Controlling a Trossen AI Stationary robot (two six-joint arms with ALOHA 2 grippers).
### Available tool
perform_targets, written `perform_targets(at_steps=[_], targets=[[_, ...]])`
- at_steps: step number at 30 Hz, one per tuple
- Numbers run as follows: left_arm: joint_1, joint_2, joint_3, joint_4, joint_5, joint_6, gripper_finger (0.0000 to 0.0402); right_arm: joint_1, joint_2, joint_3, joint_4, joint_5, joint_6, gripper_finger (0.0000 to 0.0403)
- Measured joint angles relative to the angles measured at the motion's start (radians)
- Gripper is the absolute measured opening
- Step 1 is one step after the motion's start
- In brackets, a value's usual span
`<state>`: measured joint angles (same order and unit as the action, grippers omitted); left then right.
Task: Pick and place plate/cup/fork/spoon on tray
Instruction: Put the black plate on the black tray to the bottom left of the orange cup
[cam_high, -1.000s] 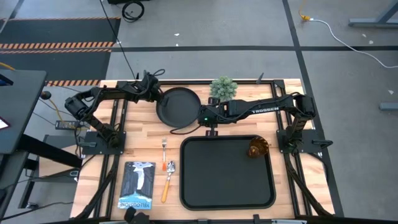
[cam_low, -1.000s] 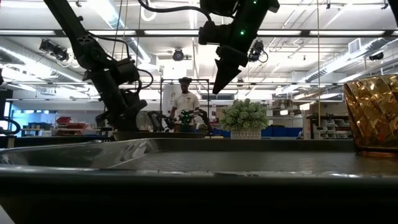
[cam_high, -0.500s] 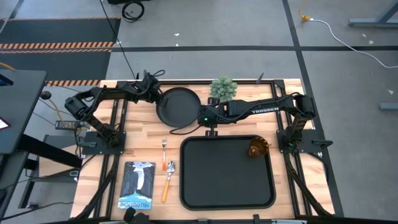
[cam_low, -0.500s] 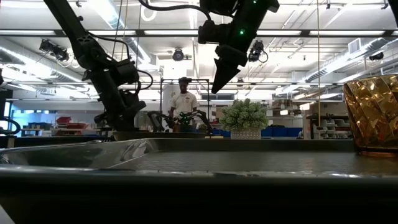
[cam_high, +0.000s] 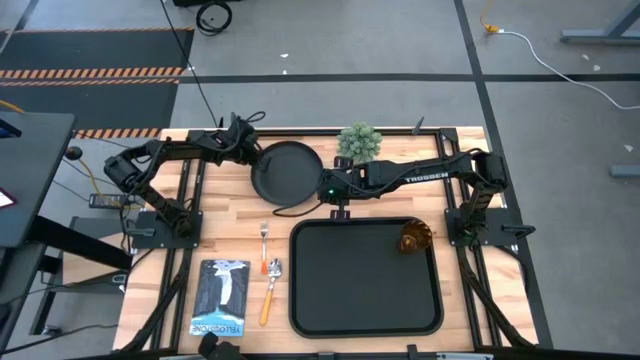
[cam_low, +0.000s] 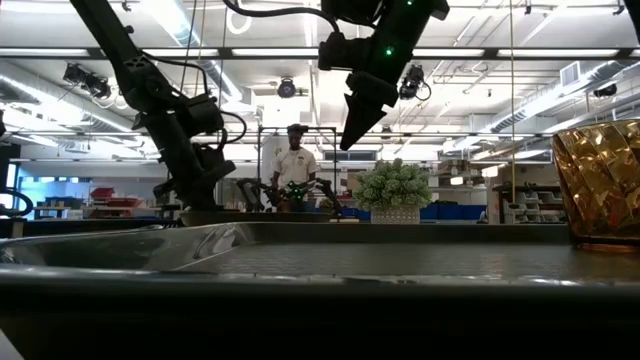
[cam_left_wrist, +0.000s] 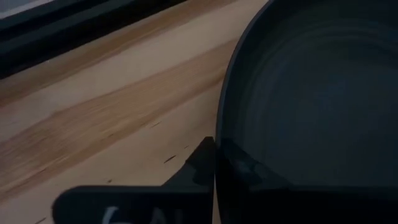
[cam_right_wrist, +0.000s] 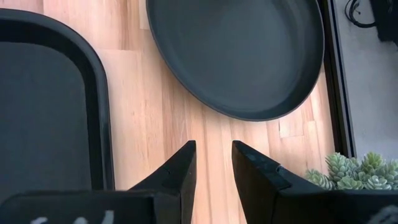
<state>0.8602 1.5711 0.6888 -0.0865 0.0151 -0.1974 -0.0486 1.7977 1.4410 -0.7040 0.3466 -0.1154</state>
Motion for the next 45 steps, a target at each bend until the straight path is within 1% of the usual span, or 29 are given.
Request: perform_targets(at_steps=[3, 8, 13, 18, 24, 31, 39, 45], targets=[[0.009, 0.000, 0.000, -0.002, 0.011, 0.004, 0.0013, 0.001, 0.000, 0.000, -0.003, 0.000, 0.000, 0.0110], [0.046, 0.000, -0.001, -0.012, 0.100, 0.013, 0.0011, 0.004, 0.000, 0.000, -0.012, -0.001, 0.000, 0.0110], [0.054, -0.002, -0.001, -0.031, 0.106, 0.026, 0.0011, 0.004, -0.008, 0.000, -0.040, -0.006, 0.005, 0.0110], [0.042, -0.032, 0.003, -0.065, 0.105, 0.028, 0.0011, 0.004, -0.076, 0.000, -0.047, -0.026, 0.015, 0.0110], [0.016, -0.065, 0.070, -0.171, 0.096, 0.044, 0.0011, 0.004, -0.189, 0.000, -0.059, -0.027, 0.031, 0.0110], [-0.018, -0.069, 0.136, -0.269, 0.090, 0.056, 0.0012, 0.022, -0.307, 0.000, -0.098, -0.027, 0.089, 0.0110], [-0.024, -0.069, 0.217, -0.376, 0.090, 0.107, 0.0013, 0.076, -0.389, 0.000, -0.132, -0.027, 0.120, 0.0110], [-0.030, -0.069, 0.317, -0.524, 0.090, 0.160, 0.0014, 0.087, -0.433, -0.007, -0.197, -0.027, 0.124, 0.0110]])
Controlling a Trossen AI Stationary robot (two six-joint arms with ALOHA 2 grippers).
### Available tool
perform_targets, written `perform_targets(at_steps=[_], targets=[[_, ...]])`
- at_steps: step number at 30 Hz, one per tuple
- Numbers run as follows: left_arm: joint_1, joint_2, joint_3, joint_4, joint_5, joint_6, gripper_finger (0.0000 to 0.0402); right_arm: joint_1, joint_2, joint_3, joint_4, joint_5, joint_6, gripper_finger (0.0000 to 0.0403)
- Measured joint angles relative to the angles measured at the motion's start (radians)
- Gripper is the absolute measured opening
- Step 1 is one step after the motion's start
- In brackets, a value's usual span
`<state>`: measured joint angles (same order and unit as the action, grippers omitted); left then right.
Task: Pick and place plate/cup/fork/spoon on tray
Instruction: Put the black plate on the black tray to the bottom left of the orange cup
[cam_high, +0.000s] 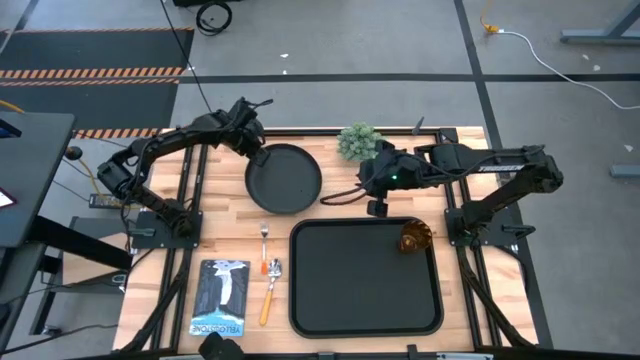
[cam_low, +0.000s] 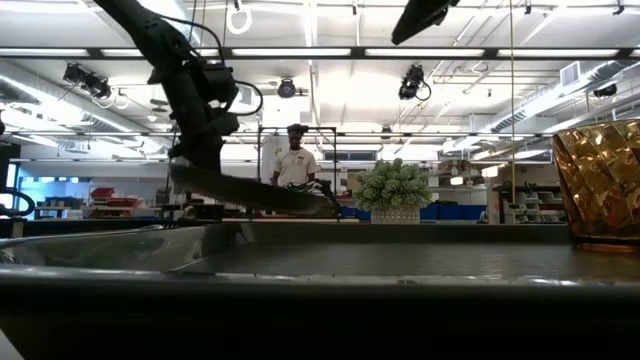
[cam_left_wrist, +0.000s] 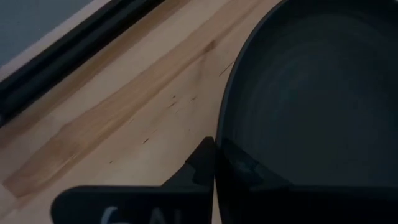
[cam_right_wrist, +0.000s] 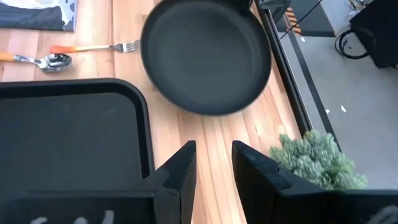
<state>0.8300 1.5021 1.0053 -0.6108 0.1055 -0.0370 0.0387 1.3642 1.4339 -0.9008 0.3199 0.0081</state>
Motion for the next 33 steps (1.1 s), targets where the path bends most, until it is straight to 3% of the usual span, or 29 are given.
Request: perform_targets(at_steps=[17, 33], targets=[[-0.106, -0.016, 0.049, -0.048, 0.001, 0.040, 0.0015, 0.018, -0.154, -0.166, 0.110, 0.012, 0.094, 0.0110], [-0.303, -0.241, 0.049, -0.094, -0.033, -0.055, 0.0015, 0.045, -0.173, -0.167, 0.130, 0.029, 0.086, 0.0110]])
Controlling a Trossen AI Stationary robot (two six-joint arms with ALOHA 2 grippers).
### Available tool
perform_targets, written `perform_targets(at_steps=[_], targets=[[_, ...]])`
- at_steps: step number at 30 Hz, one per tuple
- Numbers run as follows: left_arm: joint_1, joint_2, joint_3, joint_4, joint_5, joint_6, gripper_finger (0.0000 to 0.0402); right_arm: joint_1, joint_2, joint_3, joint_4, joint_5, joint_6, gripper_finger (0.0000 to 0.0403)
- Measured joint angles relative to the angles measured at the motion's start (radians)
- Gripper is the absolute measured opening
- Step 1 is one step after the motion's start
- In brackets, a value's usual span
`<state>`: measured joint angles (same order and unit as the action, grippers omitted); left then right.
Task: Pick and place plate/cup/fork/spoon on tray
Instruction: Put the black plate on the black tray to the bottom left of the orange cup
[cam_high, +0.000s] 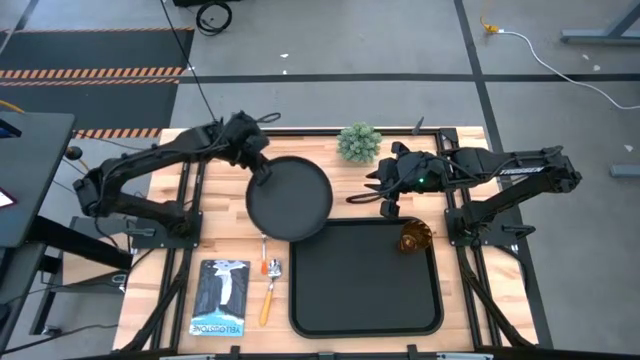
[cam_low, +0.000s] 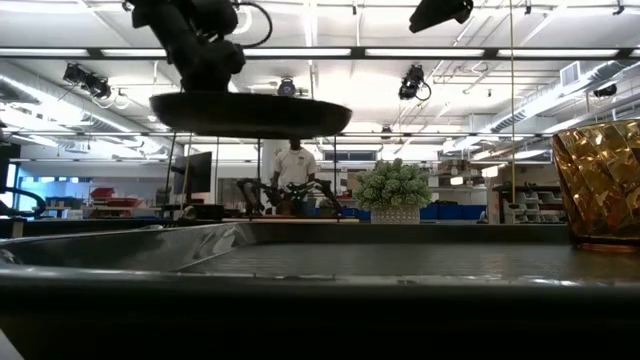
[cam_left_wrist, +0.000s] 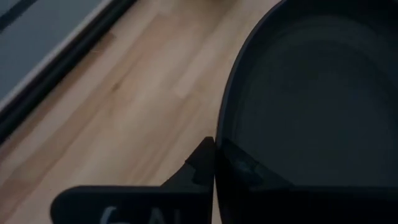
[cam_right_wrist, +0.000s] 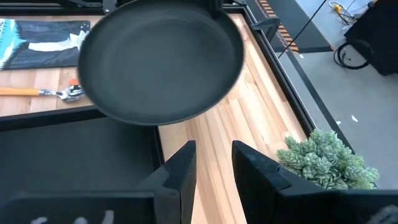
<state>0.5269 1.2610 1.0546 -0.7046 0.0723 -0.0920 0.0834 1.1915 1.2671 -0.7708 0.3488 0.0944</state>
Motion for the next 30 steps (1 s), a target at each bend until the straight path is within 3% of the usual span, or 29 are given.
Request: perform_targets(at_steps=[15, 22, 30], targets=[[-0.286, 0.020, 0.000, 0.006, -0.138, -0.138, 0.0015, 0.000, 0.000, 0.000, 0.013, 0.000, -0.011, 0.0110], [-0.406, 0.141, 0.000, 0.085, -0.148, -0.219, 0.0015, 0.000, 0.001, 0.000, 0.038, -0.001, -0.008, 0.0110], [-0.504, 0.311, -0.001, 0.335, -0.100, -0.299, 0.0015, 0.000, 0.001, 0.000, 0.046, -0.002, -0.018, 0.0110]])
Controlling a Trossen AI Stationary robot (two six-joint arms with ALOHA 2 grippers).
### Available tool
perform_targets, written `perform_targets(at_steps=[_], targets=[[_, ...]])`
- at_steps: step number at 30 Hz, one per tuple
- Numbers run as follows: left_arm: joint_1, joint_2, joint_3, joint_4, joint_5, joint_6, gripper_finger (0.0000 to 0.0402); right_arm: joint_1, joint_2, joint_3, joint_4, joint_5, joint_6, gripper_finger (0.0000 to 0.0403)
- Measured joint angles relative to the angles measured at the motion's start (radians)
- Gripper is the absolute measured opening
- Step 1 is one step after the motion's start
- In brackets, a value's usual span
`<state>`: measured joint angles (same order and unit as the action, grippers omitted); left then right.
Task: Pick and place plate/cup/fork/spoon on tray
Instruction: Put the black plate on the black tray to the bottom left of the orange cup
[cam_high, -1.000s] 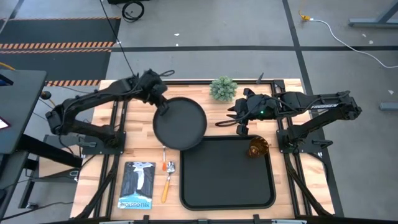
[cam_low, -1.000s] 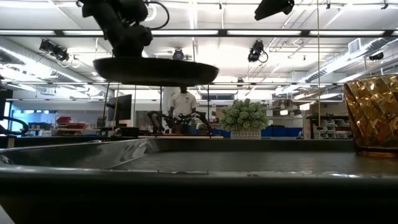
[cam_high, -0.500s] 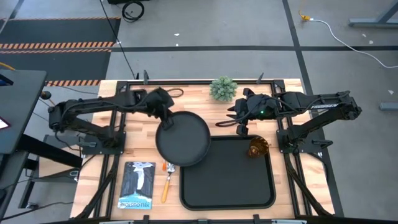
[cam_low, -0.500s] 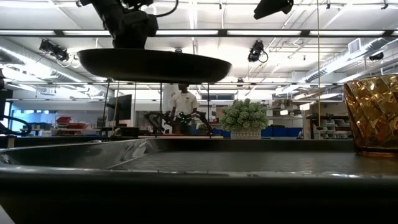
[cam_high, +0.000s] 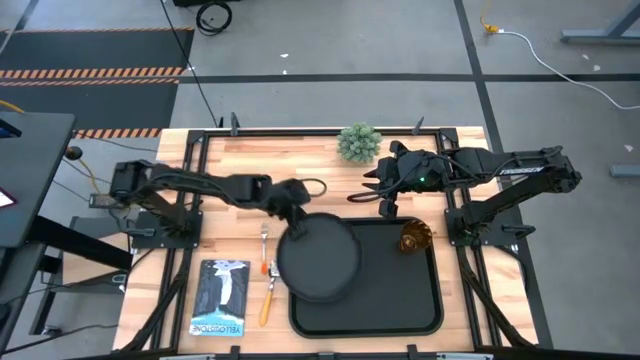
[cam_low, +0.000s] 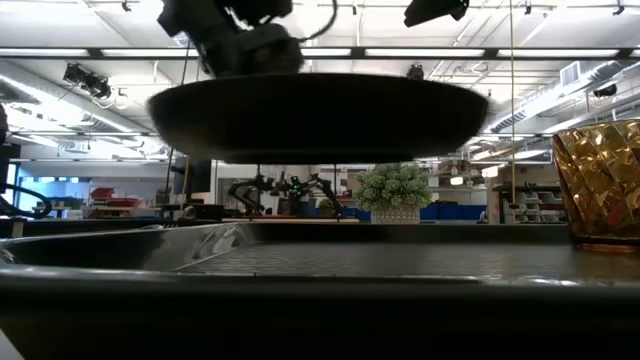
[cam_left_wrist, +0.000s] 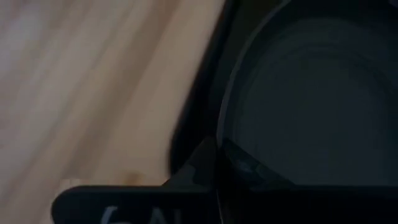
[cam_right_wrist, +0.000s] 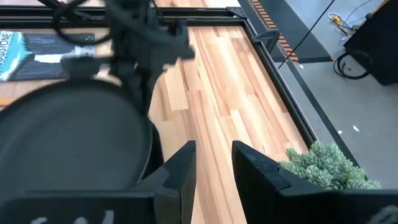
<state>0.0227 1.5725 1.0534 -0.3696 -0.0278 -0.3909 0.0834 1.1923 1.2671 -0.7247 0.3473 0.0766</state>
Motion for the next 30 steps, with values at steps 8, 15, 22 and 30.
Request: perform_targets(at_steps=[8, 15, 22, 30], targets=[[-0.071, 0.189, 0.125, 0.053, -0.002, -0.038, 0.0015, 0.000, 0.000, 0.000, 0.031, 0.000, -0.003, 0.0110], [-0.106, 0.358, 0.314, 0.004, 0.001, 0.038, 0.0015, 0.000, 0.000, 0.000, 0.044, -0.001, -0.002, 0.0110], [-0.098, 0.474, 0.427, 0.003, -0.002, 0.073, 0.0015, 0.000, 0.000, 0.000, 0.044, -0.002, -0.002, 0.0110], [-0.093, 0.520, 0.446, 0.047, 0.001, 0.064, 0.0015, 0.000, 0.000, 0.000, 0.045, -0.002, -0.002, 0.0110]])
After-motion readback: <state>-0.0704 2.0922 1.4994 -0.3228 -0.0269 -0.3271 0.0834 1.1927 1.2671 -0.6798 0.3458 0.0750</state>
